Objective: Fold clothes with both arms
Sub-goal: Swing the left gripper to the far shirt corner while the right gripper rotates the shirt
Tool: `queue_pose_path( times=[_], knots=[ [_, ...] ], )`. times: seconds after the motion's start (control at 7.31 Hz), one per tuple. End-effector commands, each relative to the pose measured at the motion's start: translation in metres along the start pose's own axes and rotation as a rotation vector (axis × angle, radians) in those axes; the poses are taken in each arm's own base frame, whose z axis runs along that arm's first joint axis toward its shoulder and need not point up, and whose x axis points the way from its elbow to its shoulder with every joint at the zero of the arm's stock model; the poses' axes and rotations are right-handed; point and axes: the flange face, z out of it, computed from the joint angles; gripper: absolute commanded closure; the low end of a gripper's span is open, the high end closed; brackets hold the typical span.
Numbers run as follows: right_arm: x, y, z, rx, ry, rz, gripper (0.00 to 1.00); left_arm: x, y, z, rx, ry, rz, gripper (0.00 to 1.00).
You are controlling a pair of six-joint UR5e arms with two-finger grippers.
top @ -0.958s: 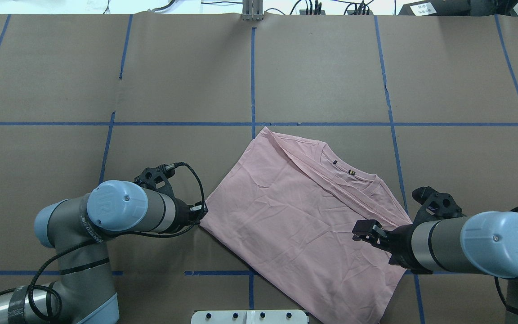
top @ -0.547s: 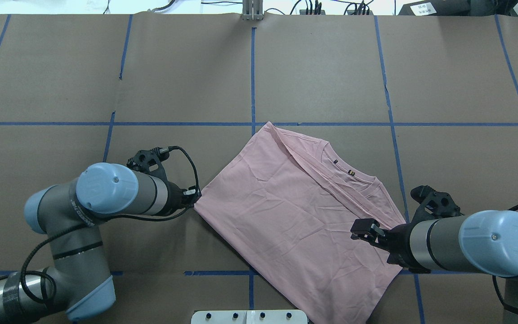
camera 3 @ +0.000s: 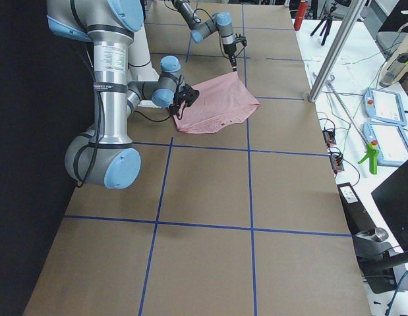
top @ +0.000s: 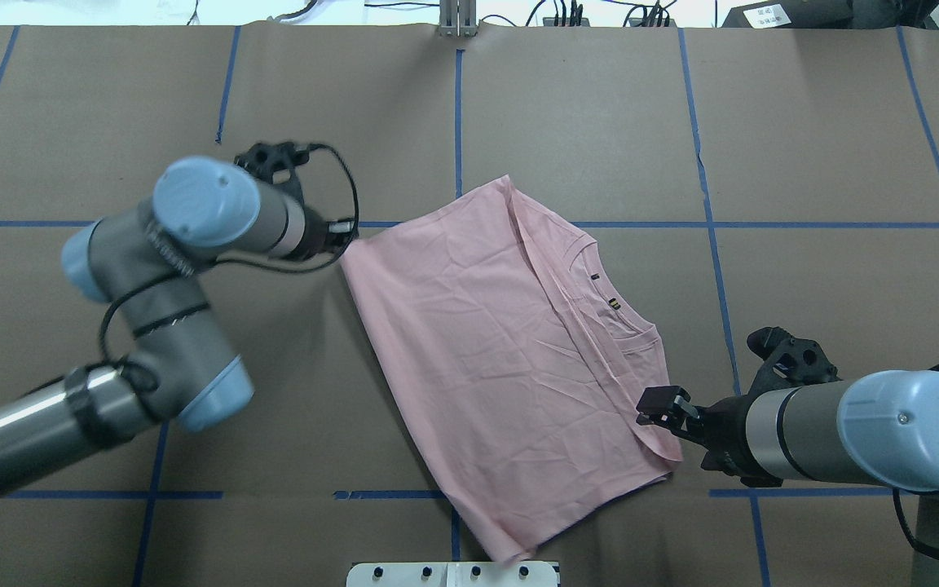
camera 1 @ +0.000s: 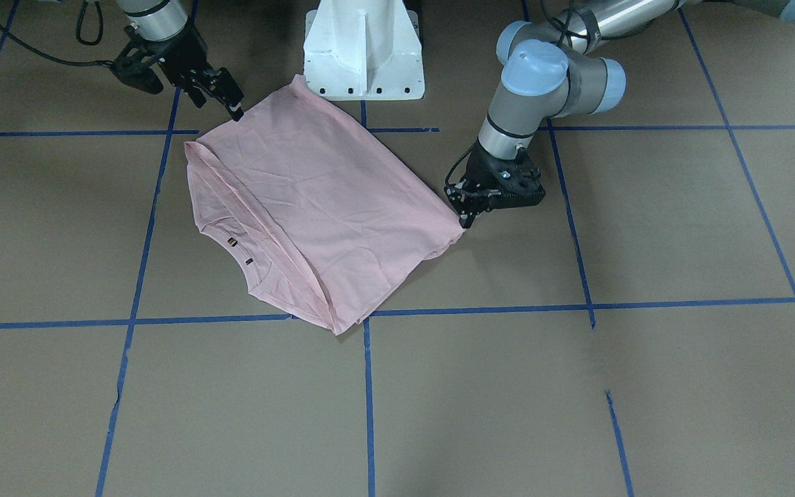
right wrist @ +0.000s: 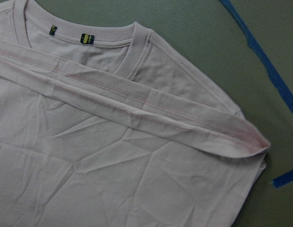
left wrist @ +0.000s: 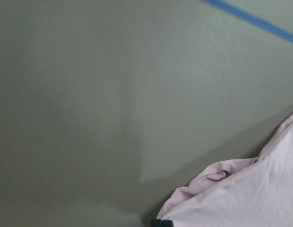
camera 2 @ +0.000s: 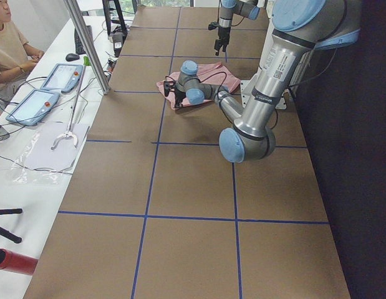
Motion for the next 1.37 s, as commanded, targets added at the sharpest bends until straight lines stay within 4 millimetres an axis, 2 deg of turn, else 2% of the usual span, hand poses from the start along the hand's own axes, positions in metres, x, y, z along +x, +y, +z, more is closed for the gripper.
queue_pose_path(
  times=[0.0,0.14,0.27,0.41,0.55,0.68,0.82,0.96,1.09,1.23],
  knots=[
    [-0.008,-0.001,-0.004,-0.001,-0.021,0.003,0.0,0.027,-0.113,0.029,0.103,-0.006,0.005,1.0],
    [-0.01,-0.002,-0.003,0.001,-0.023,0.004,0.0,0.014,-0.131,0.051,0.129,0.028,0.0,1.0],
    [-0.01,-0.004,-0.001,0.008,-0.025,0.006,0.0,0.008,-0.133,0.057,0.145,0.041,0.003,1.0],
    [-0.022,-0.002,0.003,0.012,-0.04,0.006,0.0,0.004,-0.134,0.057,0.149,0.042,-0.004,0.01],
    [-0.041,-0.001,0.018,0.018,-0.051,0.012,0.0,-0.002,-0.129,0.045,0.148,0.061,0.013,0.0],
    [-0.065,0.006,0.03,0.014,-0.072,0.013,0.0,-0.032,-0.106,0.011,0.151,0.12,0.03,0.0],
    [-0.081,0.011,0.053,0.02,-0.064,0.016,0.0,-0.026,-0.088,-0.018,0.073,0.192,0.042,0.0],
    [-0.102,0.028,0.081,0.043,-0.069,0.011,0.0,-0.024,-0.081,-0.037,0.067,0.213,0.045,0.0],
    [-0.11,0.038,0.098,0.073,-0.07,0.016,0.0,-0.044,-0.073,-0.043,0.066,0.208,0.048,0.0],
    [-0.111,0.041,0.113,0.077,-0.054,0.067,0.01,-0.047,-0.07,-0.047,0.069,0.213,0.05,0.0]
  ],
)
